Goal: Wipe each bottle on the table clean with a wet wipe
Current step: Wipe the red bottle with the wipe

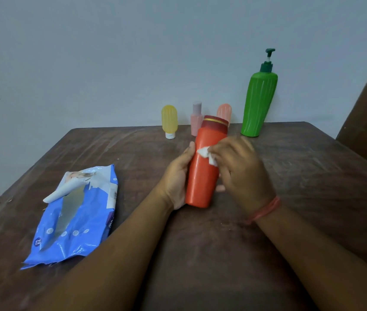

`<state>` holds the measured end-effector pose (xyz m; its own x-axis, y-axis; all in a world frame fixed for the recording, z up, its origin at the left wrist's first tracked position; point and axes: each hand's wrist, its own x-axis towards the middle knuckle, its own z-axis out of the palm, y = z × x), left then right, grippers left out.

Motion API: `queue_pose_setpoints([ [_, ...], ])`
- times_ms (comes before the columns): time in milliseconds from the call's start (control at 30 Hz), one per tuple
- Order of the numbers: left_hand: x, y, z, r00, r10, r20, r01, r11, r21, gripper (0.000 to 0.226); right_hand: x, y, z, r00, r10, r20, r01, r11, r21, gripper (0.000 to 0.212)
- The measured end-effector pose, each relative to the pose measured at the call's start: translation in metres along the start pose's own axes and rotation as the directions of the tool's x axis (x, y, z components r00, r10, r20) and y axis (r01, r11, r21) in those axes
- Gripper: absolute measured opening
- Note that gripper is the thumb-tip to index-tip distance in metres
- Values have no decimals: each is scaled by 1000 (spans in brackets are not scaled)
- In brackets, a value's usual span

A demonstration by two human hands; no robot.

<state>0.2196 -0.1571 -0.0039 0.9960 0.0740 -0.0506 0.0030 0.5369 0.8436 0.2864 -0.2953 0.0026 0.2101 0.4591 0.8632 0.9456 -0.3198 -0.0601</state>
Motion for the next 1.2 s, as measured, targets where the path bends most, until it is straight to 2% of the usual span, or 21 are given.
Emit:
queue_pose_setpoints([
  [100,3,-5,0,993,-3,118,-11,993,118,75,10,17,-10,972,155,-179,-163,986,-34,10],
  [167,4,-8,0,988,-3,154,-23,986,167,76,11,19,-12,942,242,-231,-253,967,-17,10],
  [200,3,-8,1,990,-3,143,-23,983,182,76,9,16,-11,953,210,-218,-221,975,-25,12],
  [300,3,-10,2,994,35,101,-56,976,210,70,6,10,-9,995,-34,-89,22,991,-135,16],
  [333,2,-10,2,993,49,103,-71,971,228,69,9,12,-11,995,-40,-92,23,984,-178,17],
  [433,0,-10,6,982,77,173,-129,943,308,66,19,16,-17,964,111,-241,-163,964,-209,18],
  [500,-1,-10,9,982,92,166,-141,939,315,65,16,12,-14,980,51,-191,-91,974,-206,14],
  [567,-1,-11,10,983,101,153,-146,934,327,67,15,14,-14,994,-30,-108,-1,961,-275,12],
  [667,0,-12,10,977,97,190,-165,911,379,66,20,25,-21,977,77,-199,-139,937,-319,18],
  [767,-1,-12,10,974,117,196,-184,909,374,62,16,22,-19,968,121,-221,-172,959,-226,21],
  [833,-1,-13,9,972,121,200,-190,908,373,61,13,21,-18,951,208,-230,-240,963,-122,24],
  [900,-1,-13,9,973,116,199,-185,908,376,61,13,27,-19,904,364,-222,-355,931,81,26],
  [967,-1,-12,9,974,110,198,-180,907,380,60,16,35,-24,871,481,-95,-432,845,316,28],
  [1067,-3,-10,10,974,95,207,-171,905,389,57,17,39,-33,898,432,79,-411,764,498,29],
  [1133,-3,-10,11,972,84,221,-170,898,405,52,15,38,-35,931,343,126,-359,798,484,31],
  [1200,-4,-11,12,973,75,220,-163,896,413,49,13,37,-31,917,352,185,-398,784,476,33],
])
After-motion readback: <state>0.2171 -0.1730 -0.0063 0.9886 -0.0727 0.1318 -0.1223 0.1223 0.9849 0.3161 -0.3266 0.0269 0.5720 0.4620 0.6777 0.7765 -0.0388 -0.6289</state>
